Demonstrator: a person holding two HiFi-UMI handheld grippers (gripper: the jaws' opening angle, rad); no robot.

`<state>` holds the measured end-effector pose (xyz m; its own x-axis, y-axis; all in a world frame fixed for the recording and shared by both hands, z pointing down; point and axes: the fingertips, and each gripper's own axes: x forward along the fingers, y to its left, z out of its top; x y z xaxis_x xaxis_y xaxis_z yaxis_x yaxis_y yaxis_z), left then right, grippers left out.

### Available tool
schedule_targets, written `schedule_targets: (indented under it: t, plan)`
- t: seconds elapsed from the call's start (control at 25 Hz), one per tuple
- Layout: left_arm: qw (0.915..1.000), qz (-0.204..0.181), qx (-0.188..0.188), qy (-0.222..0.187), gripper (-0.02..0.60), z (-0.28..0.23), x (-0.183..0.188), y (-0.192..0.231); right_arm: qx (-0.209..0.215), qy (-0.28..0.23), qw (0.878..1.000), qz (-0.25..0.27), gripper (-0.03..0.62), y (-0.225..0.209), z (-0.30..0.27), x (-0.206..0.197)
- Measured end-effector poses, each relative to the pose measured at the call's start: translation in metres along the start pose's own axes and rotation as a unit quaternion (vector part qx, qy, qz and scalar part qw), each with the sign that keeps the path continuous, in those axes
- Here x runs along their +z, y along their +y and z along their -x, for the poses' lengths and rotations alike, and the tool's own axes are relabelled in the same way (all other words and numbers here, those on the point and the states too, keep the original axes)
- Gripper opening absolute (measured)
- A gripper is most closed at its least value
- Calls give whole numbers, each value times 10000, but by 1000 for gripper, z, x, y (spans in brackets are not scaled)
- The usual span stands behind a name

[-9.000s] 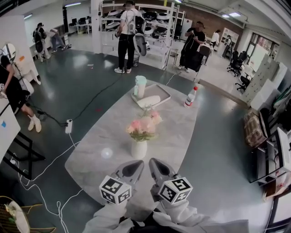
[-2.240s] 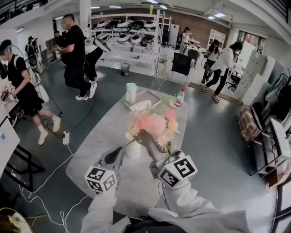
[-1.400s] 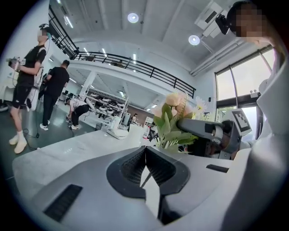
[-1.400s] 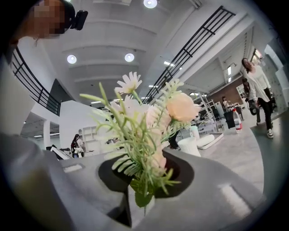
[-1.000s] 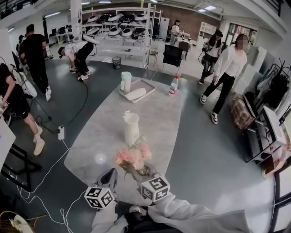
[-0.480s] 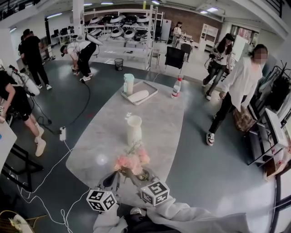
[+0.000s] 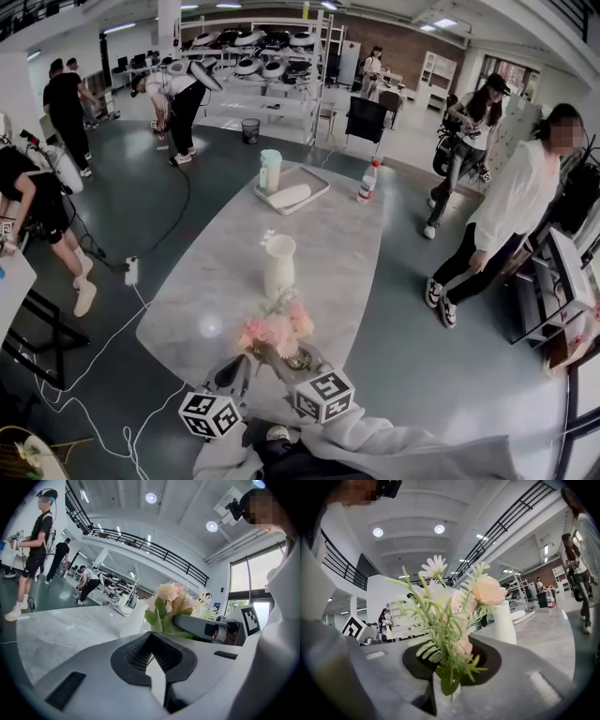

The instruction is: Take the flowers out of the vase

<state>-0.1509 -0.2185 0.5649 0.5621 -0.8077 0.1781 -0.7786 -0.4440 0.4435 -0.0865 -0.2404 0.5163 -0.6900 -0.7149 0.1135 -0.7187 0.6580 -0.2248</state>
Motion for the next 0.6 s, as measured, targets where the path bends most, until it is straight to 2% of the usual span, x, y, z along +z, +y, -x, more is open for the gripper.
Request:
schedule_targets:
  t: [0.6]
  plan:
    - [9999,-147,-51,56,2,-1,-8,-11,-5,-151,9999,-44,91,2,18,0]
